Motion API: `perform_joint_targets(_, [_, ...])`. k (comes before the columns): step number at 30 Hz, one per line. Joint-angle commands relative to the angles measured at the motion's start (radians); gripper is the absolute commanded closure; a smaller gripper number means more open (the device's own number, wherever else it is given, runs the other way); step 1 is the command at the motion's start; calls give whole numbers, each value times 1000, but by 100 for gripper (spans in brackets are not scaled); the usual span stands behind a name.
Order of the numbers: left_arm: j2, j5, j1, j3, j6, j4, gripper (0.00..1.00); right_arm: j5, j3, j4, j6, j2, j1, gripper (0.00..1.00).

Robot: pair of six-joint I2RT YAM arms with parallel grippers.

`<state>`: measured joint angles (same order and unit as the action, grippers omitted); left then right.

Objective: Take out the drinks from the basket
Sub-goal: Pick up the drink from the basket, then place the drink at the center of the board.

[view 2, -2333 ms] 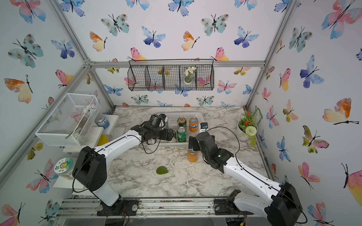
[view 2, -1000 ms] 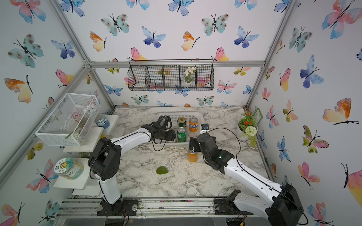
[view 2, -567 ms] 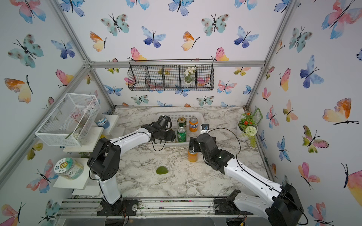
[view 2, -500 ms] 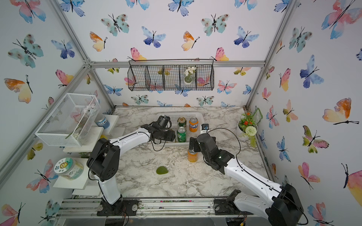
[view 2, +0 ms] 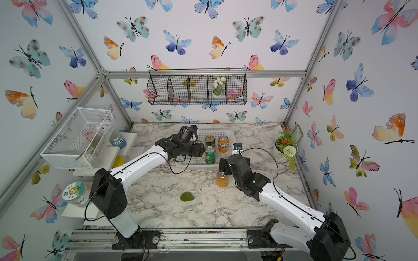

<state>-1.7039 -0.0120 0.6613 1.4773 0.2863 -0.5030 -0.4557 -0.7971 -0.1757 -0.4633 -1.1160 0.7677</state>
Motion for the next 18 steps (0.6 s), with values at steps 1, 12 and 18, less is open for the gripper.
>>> perform_joint_targets(1, [96, 45, 46, 28, -31, -13, 37, -76, -14, -15, -10, 28, 7, 0])
perform_joint_targets(12, [273, 84, 141, -147, -1, -19, 37, -195, 4, -27, -31, 96, 5, 1])
perform_joint_targets(18, [250, 87, 196, -231, 37, 1, 38, -204, 9, -27, -42, 99, -1, 1])
